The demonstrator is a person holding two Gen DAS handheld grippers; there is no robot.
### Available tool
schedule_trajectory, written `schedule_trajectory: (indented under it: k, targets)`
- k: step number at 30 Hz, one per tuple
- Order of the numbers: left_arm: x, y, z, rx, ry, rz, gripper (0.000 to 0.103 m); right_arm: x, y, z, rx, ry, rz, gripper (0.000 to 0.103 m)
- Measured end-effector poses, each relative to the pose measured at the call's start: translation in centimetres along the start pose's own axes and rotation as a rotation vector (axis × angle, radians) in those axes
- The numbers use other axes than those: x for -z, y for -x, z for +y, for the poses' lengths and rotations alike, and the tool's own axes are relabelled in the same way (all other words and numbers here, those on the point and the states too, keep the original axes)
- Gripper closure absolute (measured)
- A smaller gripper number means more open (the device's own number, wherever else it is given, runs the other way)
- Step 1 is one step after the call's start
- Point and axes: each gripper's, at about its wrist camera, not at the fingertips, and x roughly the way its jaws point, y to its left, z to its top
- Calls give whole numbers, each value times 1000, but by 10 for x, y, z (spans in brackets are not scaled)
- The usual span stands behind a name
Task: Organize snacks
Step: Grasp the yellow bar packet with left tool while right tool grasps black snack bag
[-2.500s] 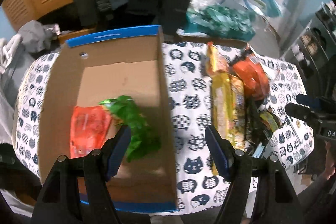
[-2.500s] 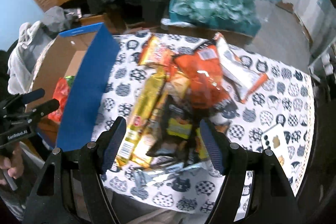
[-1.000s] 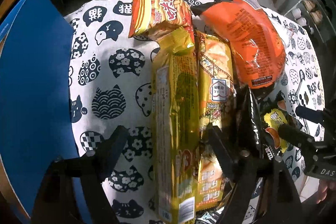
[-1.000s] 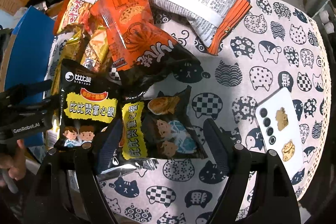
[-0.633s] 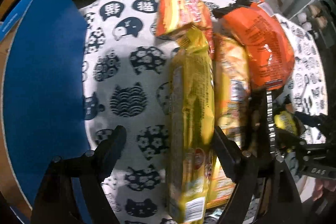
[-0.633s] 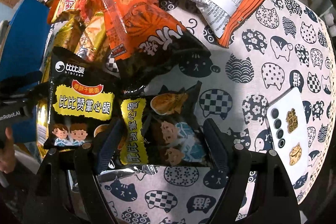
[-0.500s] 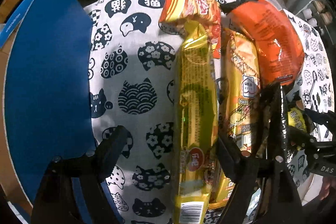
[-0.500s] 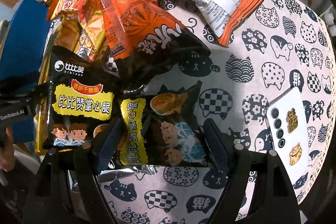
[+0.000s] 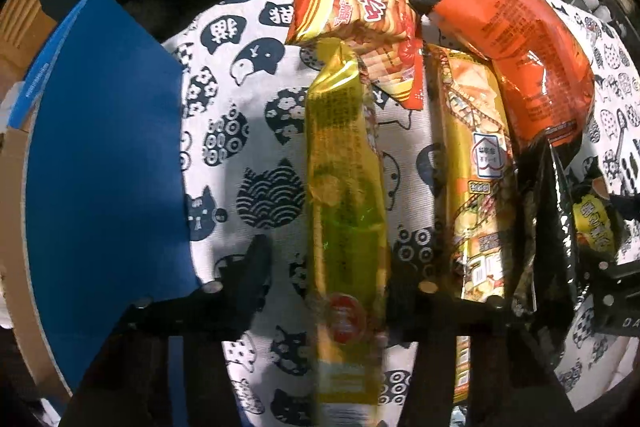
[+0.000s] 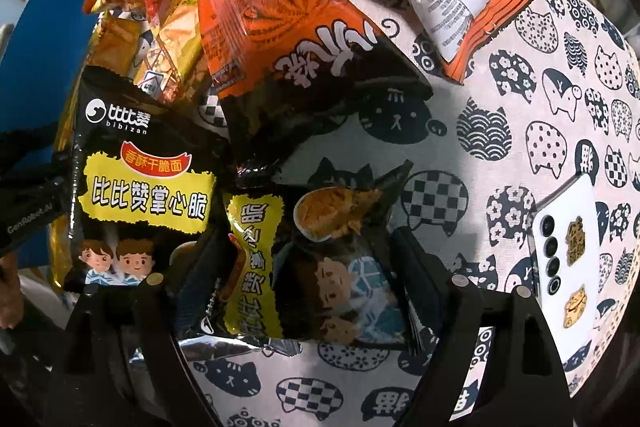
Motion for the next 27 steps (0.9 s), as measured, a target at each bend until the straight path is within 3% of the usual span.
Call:
schedule_trajectory:
  k: [2,5,12,27]
  targets:
    - [1,3,1,-25,-2,-12,69,1,0,0,-1,3,2,24]
    - [3,7,7,-11,-1,-24,75,7,5,-1,4,1,-8,36]
    - [18,24,15,60,-3,-32,75,17,17,-14,-8,-31,-24,40]
    - [33,94,-2,119,0,-154,75,31,96,-18,21,-31,-186,40]
